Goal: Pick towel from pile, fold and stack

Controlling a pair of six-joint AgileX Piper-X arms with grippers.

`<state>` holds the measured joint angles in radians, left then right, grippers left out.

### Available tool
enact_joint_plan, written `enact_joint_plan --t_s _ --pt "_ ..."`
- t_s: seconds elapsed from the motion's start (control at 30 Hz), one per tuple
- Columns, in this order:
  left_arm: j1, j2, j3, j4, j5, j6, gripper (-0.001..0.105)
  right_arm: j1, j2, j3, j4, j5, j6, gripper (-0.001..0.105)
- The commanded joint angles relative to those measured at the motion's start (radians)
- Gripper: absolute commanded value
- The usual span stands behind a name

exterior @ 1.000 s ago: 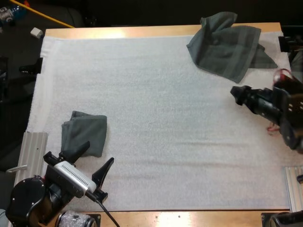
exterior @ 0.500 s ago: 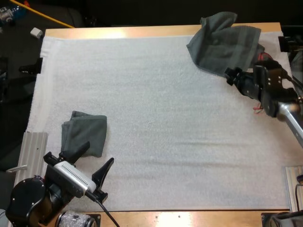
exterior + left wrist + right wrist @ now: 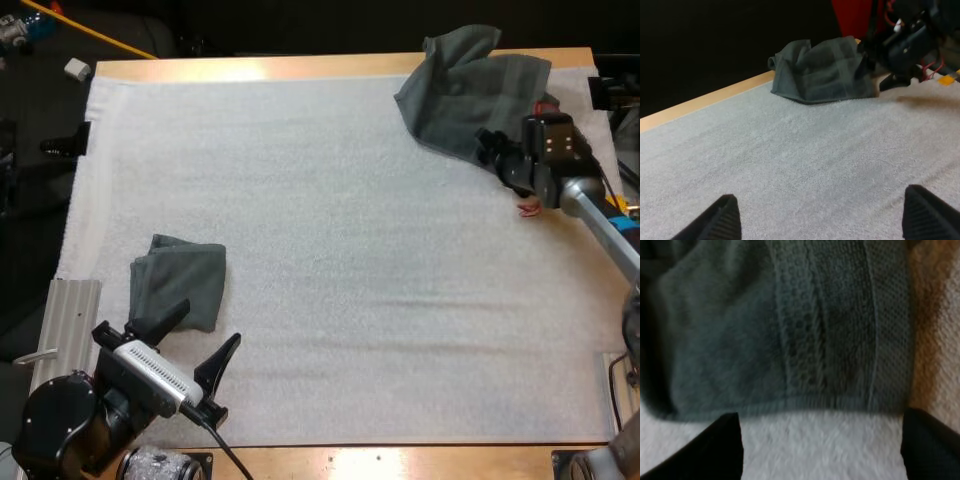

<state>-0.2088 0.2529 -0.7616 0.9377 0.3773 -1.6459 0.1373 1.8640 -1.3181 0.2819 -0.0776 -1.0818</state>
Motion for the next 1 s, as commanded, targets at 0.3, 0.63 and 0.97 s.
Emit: enact_joint_plan --t_s 0.3,0.63,0.97 --pt "-0.004 0.001 -0.005 0.005 -0.001 -0.011 0.064 -0.015 0.138 -0.080 -0.030 0.015 0.052 0.064" --pt "-0.003 0.004 -0.005 0.007 -0.001 -0.010 0.065 -0.021 0.187 -0.096 -0.038 -0.014 0.081 0.053" --pt "-0.004 -0.001 -0.006 -0.005 0.004 -0.011 0.064 -0.022 0.166 -0.111 -0.053 -0.064 0.066 0.002"
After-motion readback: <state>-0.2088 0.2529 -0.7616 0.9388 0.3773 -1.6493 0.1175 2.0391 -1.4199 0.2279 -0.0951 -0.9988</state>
